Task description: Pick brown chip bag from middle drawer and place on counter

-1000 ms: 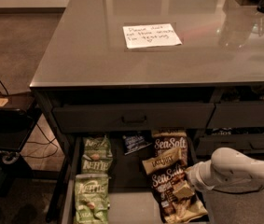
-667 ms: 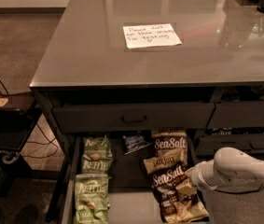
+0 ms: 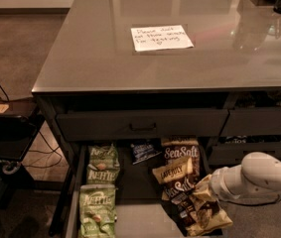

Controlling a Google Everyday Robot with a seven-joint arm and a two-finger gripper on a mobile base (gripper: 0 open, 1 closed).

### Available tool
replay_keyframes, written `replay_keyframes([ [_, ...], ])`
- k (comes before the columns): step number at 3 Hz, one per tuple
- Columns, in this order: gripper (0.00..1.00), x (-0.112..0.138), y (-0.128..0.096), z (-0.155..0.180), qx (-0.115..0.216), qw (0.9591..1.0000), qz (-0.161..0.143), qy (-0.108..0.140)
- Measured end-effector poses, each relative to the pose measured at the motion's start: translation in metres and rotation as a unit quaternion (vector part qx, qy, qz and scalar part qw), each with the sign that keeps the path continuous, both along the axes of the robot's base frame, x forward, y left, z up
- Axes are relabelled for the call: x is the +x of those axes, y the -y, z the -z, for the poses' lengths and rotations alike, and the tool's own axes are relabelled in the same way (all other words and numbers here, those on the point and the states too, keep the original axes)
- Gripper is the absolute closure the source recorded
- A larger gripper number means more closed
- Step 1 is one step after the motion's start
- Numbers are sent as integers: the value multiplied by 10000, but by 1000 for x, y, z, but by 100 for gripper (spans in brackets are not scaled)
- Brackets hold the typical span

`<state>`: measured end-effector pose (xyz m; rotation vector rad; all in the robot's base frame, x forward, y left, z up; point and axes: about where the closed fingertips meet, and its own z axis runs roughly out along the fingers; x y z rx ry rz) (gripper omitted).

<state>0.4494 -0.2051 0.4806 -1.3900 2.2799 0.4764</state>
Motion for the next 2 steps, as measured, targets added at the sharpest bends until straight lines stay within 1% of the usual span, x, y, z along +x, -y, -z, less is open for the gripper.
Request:
replay_keyframes([
  [1,100,0,-11,-39,268,9991,-297,122],
  [2,100,0,-33,-90,506,9966,-624,190],
])
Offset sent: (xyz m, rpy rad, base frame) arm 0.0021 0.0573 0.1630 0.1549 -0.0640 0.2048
